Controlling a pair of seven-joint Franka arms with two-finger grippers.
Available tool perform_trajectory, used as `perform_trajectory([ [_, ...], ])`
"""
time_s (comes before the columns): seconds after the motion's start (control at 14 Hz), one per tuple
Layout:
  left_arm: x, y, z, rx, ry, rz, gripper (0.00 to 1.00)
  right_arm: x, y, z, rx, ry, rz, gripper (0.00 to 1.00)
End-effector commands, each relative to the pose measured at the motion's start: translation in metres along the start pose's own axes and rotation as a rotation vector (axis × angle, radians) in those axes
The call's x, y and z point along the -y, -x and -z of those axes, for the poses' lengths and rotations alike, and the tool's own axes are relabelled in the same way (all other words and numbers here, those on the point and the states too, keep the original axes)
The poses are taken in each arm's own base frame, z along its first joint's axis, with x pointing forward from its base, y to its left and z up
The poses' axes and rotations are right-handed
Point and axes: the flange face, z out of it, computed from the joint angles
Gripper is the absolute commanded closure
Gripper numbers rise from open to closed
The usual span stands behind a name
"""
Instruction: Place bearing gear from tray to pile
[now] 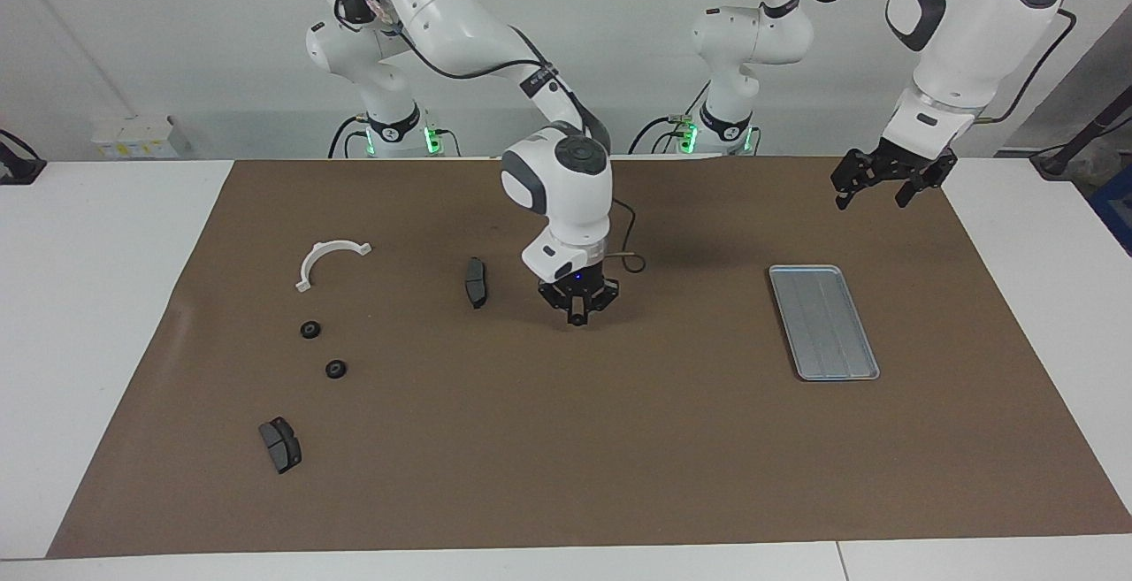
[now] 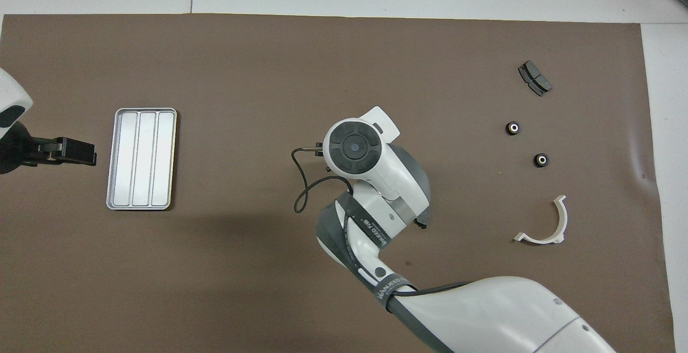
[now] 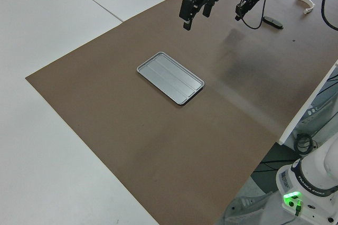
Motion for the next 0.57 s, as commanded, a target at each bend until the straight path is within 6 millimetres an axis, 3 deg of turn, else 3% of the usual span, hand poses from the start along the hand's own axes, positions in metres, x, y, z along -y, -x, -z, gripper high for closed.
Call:
perform_trajectory([
  [0.0,-0.003,0.01,-0.001,-0.007,-0.014,-0.017,0.0,-0.08,0.024,0.021,0.017,0.031,0.074,1.0],
  [0.21,-0.003,0.01,0.0,-0.013,-0.014,-0.017,0.0,-0.137,0.025,0.02,0.059,0.03,0.114,1.0],
  [0.5,-0.002,0.01,0.0,-0.015,-0.014,-0.01,0.0,-0.227,0.003,0.003,0.076,-0.001,0.155,1.0],
])
